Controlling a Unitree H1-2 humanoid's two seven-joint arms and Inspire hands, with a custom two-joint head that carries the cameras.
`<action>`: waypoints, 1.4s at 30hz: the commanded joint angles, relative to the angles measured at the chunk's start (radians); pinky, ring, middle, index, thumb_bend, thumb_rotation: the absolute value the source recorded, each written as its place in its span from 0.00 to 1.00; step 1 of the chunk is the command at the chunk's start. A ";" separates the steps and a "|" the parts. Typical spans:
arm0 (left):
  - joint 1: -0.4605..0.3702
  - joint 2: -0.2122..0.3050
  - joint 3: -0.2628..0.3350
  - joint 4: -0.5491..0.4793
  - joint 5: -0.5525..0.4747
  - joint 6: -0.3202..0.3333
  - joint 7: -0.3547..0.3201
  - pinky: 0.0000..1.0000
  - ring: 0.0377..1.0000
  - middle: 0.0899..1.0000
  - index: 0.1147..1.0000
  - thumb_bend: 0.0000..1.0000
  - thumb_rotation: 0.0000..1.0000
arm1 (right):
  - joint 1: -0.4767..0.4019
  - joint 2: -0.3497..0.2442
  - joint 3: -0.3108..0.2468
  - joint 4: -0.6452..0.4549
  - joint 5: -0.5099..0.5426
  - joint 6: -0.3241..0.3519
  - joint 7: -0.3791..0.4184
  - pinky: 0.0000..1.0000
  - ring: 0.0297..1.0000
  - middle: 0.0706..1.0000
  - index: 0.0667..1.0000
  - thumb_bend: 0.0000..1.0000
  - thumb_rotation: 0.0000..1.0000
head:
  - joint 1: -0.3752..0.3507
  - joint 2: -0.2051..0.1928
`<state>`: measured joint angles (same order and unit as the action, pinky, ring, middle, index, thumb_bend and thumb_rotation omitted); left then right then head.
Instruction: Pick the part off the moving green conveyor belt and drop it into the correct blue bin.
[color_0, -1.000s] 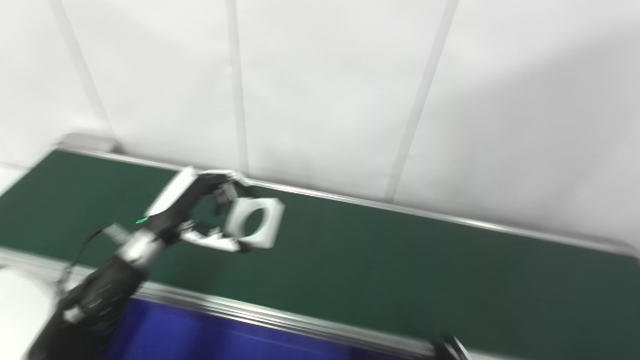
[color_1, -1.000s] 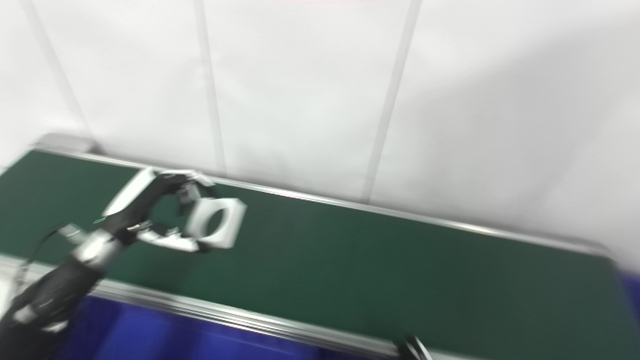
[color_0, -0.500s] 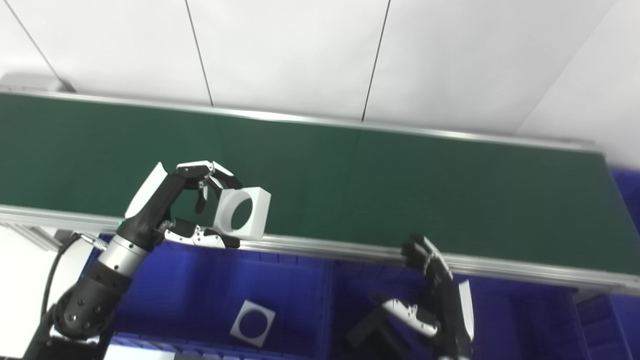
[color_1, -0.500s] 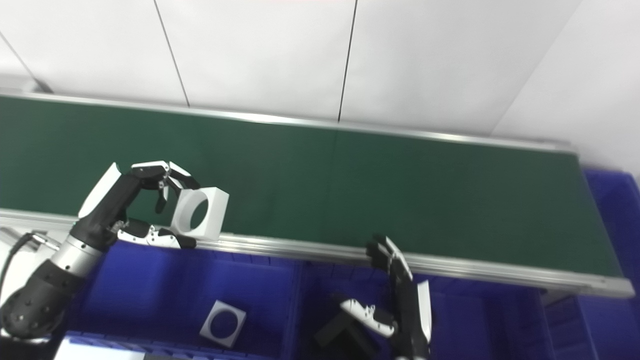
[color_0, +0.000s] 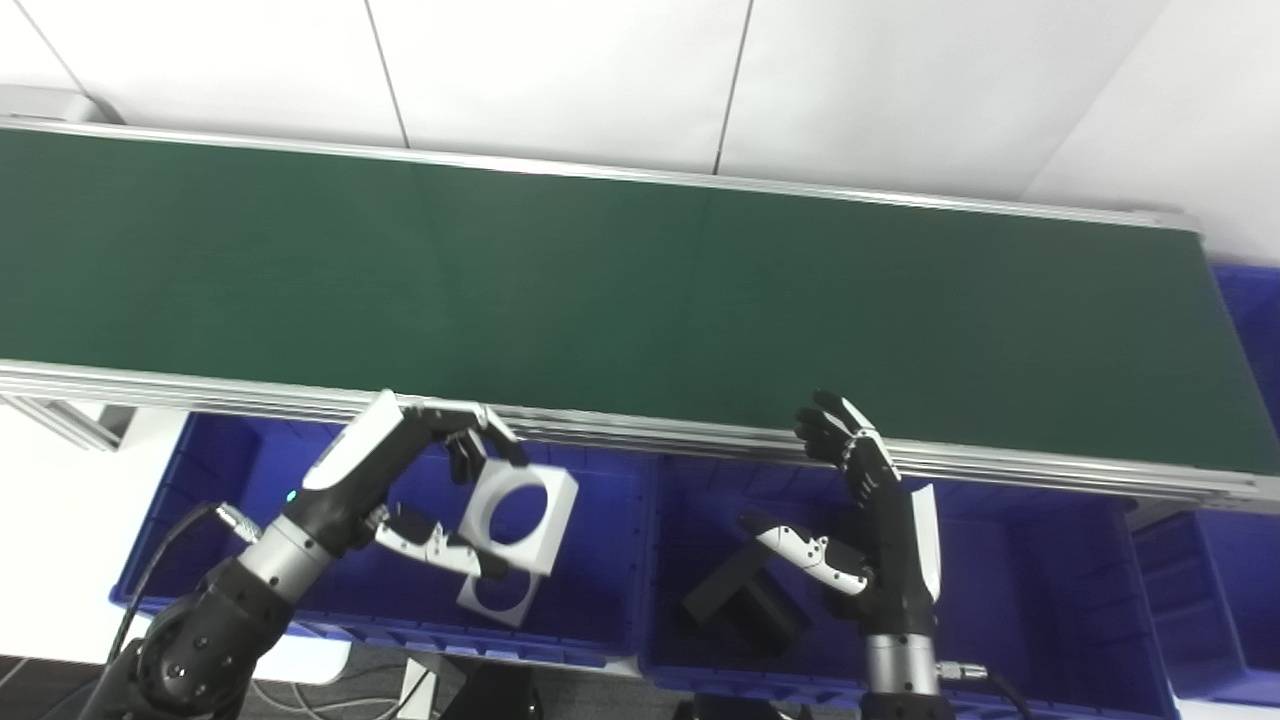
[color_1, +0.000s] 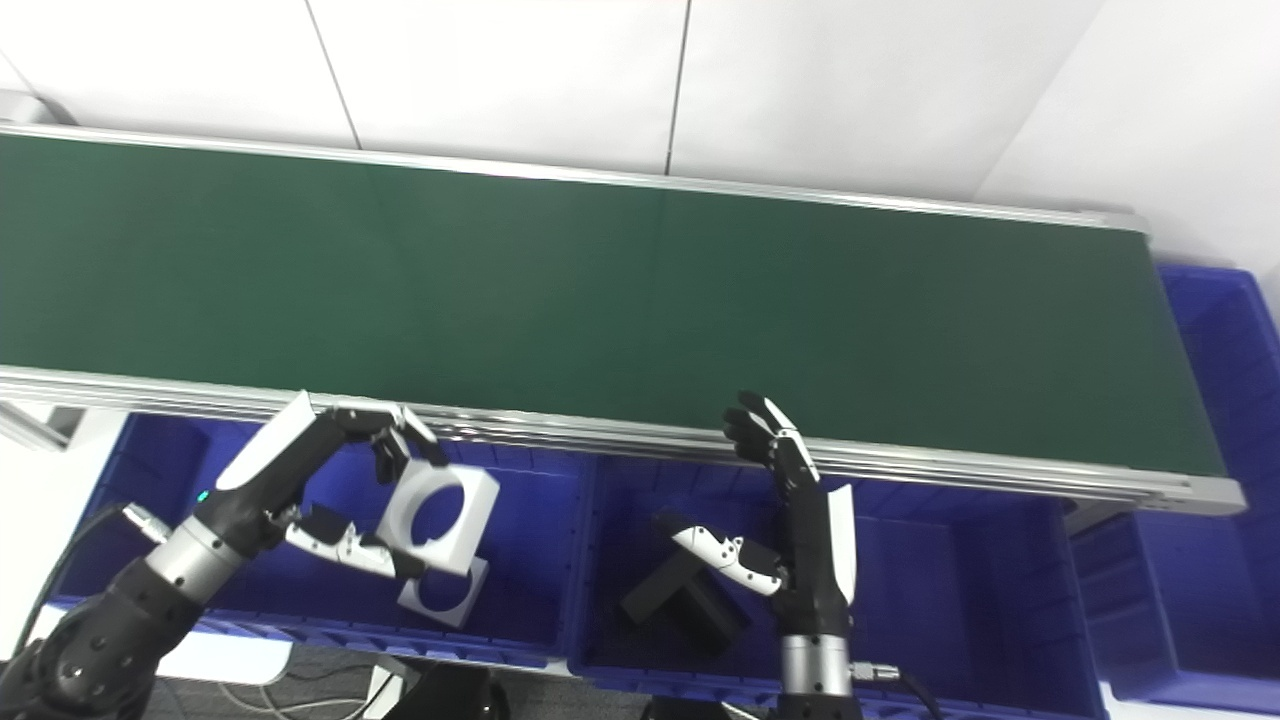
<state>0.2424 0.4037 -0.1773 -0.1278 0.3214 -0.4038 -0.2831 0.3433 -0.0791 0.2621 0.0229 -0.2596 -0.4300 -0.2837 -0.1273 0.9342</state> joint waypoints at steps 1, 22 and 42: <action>-0.003 0.032 -0.003 -0.038 0.034 0.007 -0.013 0.41 0.44 0.43 0.42 0.50 0.00 | -0.003 0.012 -0.004 -0.033 -0.016 -0.039 -0.004 0.72 0.74 0.76 0.82 0.76 0.30 | -0.027 -0.011; -0.027 -0.005 -0.036 0.020 0.212 0.246 0.003 0.63 0.77 0.83 0.83 0.65 0.00 | 0.046 0.062 0.022 -0.013 -0.096 -0.040 -0.091 0.73 0.74 0.75 0.81 0.78 0.30 | -0.214 -0.148; -0.001 -0.159 0.003 0.230 -0.340 -0.062 0.009 0.80 0.85 0.88 0.85 0.74 0.16 | 0.061 0.038 0.044 0.027 -0.128 -0.038 -0.089 0.71 0.70 0.74 0.80 0.76 0.27 | -0.275 -0.258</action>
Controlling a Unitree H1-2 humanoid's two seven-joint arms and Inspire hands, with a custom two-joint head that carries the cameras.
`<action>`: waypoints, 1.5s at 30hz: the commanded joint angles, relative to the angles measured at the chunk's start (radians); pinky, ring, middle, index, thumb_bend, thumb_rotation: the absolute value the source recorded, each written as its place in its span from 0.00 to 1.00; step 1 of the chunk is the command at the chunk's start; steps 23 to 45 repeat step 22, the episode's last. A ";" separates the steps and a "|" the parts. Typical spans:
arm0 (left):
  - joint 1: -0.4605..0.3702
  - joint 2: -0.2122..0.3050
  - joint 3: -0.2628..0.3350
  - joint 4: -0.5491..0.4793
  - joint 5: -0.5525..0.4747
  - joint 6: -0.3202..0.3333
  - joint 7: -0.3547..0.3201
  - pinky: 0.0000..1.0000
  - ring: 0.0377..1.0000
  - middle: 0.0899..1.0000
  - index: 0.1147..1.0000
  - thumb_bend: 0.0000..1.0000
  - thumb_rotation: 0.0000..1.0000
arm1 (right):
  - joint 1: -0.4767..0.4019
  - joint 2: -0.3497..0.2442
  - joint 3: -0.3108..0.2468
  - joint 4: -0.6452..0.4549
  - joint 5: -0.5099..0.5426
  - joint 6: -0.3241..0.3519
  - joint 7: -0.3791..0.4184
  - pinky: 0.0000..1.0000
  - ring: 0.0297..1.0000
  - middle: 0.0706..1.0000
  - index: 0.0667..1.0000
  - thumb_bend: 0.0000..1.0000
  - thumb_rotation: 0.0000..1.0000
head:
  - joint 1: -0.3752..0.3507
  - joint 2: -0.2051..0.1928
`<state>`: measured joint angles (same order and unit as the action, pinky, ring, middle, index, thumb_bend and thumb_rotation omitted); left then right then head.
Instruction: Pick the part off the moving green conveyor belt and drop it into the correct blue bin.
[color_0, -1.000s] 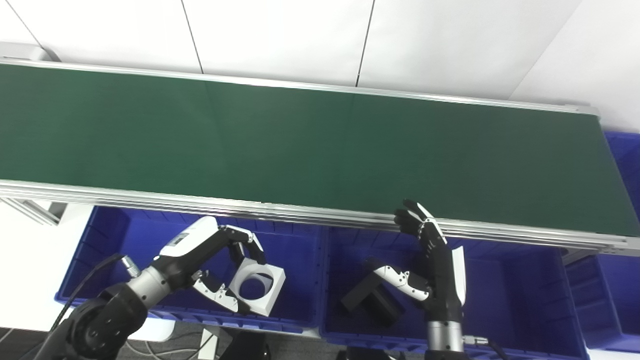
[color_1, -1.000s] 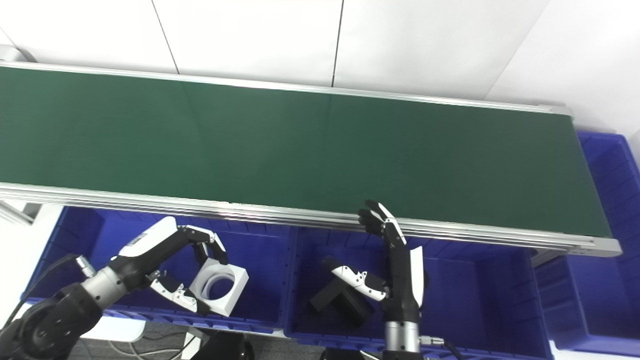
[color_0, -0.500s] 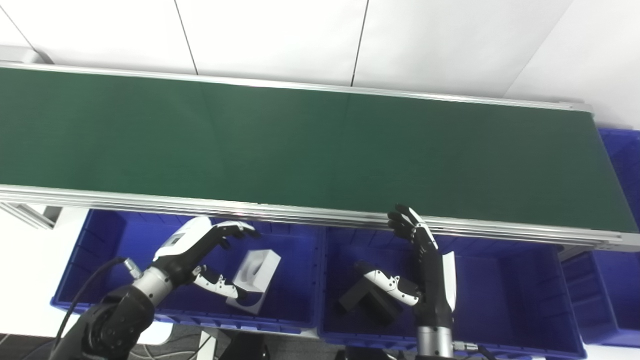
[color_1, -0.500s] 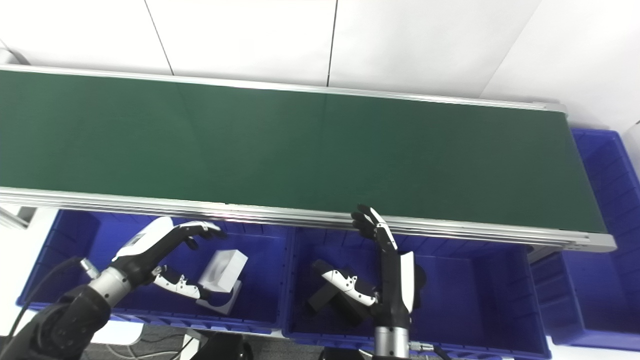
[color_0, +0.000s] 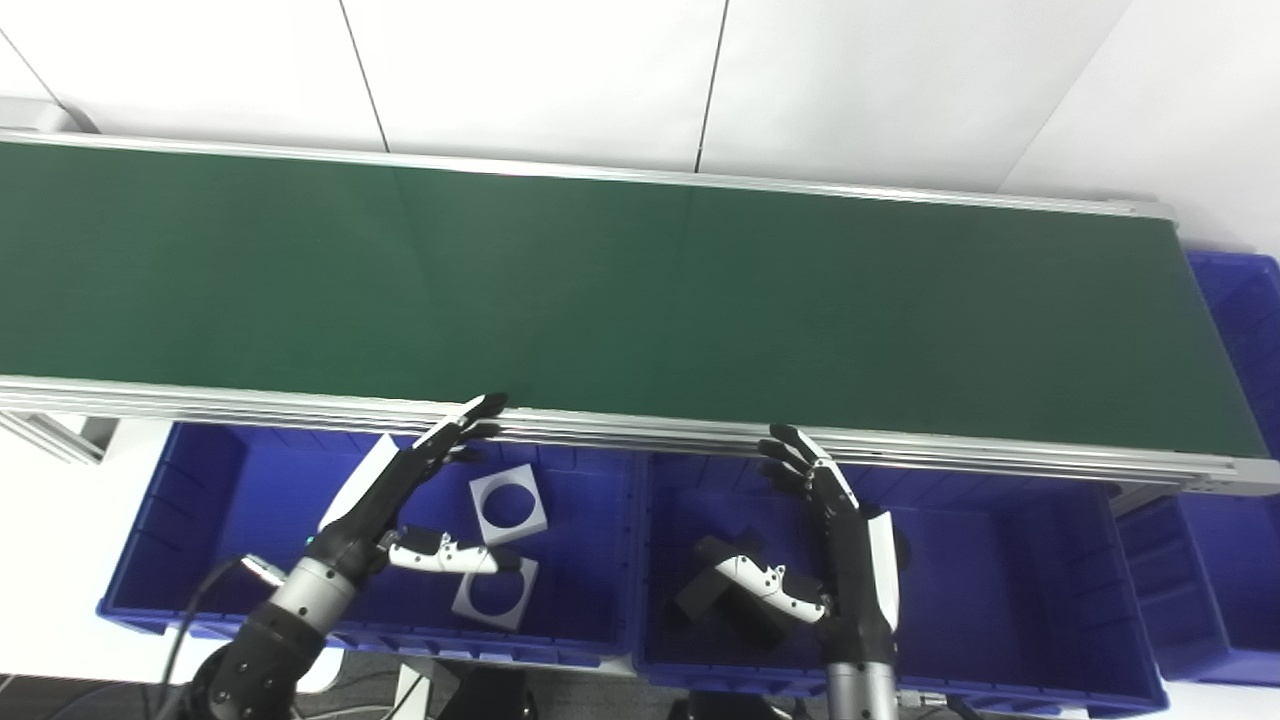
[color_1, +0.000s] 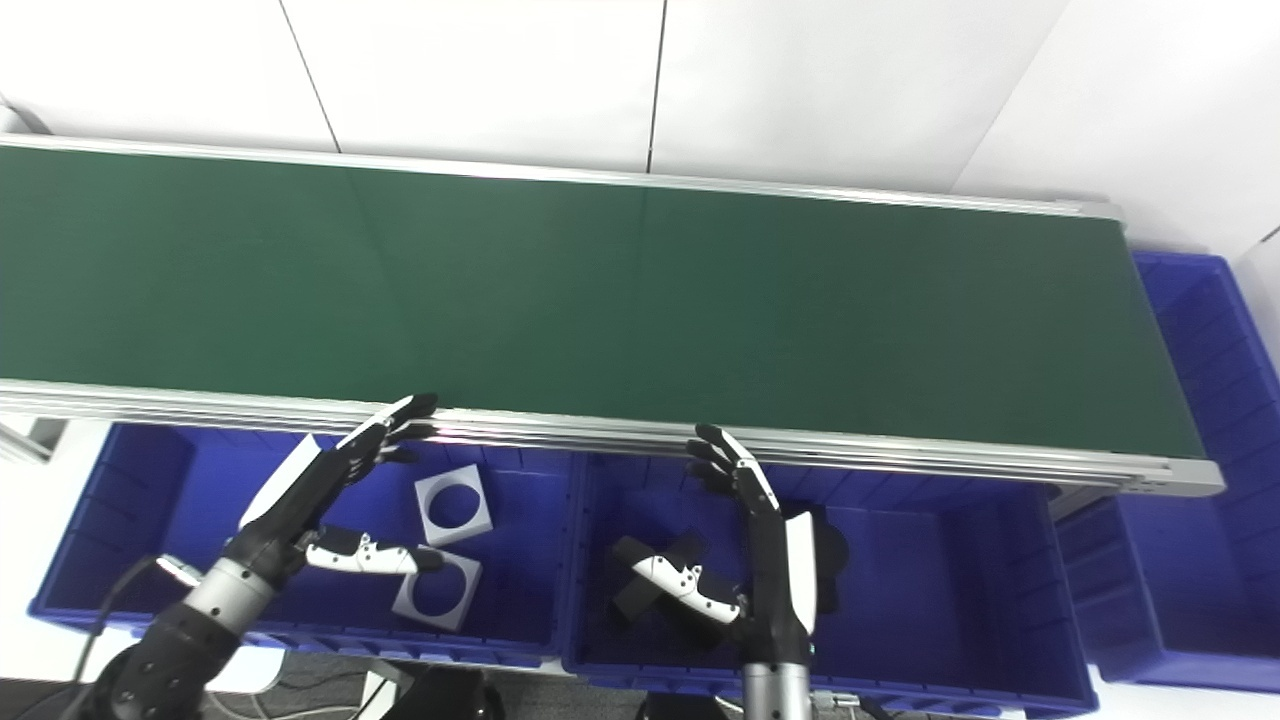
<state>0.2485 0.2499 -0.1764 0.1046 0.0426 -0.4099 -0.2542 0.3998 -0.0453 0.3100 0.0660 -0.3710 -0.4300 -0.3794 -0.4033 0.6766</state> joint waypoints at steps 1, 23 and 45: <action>-0.006 -0.012 0.003 0.004 -0.086 -0.060 -0.033 0.79 0.84 0.87 0.84 0.76 0.17 | 0.005 0.004 -0.006 -0.014 -0.027 -0.037 0.008 0.71 0.70 0.74 0.80 0.76 0.28 | -0.004 -0.006; -0.010 -0.190 0.214 0.097 -0.172 -0.060 -0.266 0.72 0.77 0.78 0.76 0.81 0.19 | -0.003 0.007 -0.043 0.041 -0.034 -0.039 0.031 0.71 0.72 0.75 0.81 0.76 0.25 | -0.016 -0.097; -0.010 -0.190 0.214 0.097 -0.172 -0.060 -0.266 0.72 0.77 0.78 0.76 0.81 0.19 | -0.003 0.007 -0.043 0.041 -0.034 -0.039 0.031 0.71 0.72 0.75 0.81 0.76 0.25 | -0.016 -0.097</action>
